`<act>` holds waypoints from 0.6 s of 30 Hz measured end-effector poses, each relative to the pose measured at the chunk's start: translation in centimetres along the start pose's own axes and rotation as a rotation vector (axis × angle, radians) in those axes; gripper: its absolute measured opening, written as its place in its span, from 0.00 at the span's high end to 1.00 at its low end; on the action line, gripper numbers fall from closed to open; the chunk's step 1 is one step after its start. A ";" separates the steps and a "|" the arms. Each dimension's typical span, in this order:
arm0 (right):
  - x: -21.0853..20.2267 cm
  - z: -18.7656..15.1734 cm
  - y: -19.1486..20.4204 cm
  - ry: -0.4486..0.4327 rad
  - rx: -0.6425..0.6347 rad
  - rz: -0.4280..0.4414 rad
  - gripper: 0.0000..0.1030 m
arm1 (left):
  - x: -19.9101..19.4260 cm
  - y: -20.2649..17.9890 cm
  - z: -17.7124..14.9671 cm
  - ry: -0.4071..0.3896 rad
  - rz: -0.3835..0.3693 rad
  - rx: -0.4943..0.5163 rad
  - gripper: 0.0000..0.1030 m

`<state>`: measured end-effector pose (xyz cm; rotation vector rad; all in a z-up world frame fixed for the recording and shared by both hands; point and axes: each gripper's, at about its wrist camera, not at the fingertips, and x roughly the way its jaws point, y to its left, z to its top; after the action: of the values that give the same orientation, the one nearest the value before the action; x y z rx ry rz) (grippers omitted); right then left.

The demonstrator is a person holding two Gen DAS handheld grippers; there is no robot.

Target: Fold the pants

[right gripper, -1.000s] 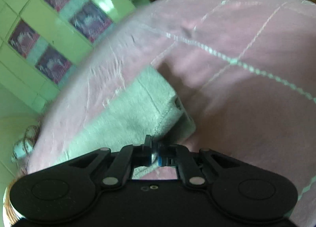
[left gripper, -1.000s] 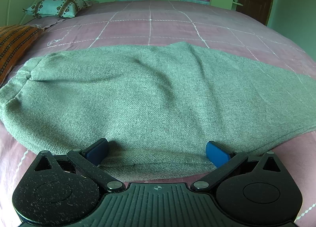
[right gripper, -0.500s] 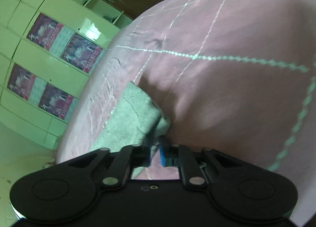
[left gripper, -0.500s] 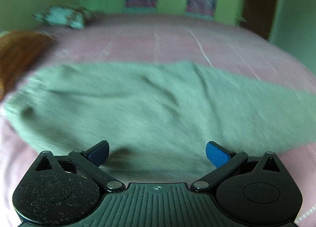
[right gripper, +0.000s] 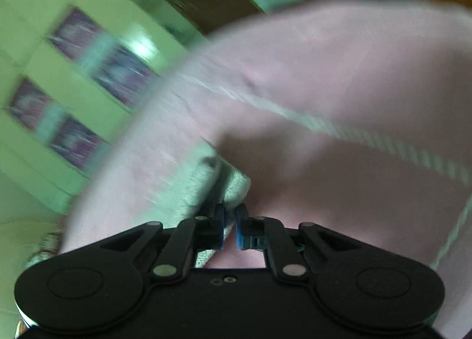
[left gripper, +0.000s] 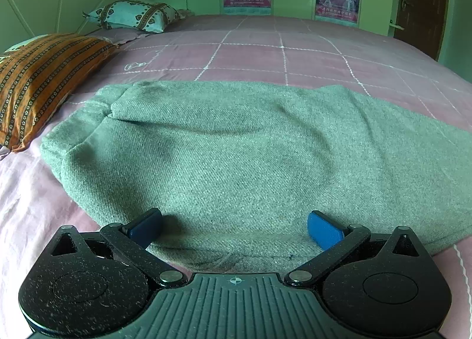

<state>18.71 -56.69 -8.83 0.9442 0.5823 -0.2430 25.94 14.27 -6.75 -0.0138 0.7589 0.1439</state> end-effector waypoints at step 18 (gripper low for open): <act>4.1 -15.5 28.2 0.228 -0.726 0.350 0.90 | 6.7 12.7 10.0 -0.082 0.155 -0.261 0.18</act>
<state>28.87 -27.60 1.40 0.3520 0.6373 0.3800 35.82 28.32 -3.58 -0.1962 0.6553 0.3880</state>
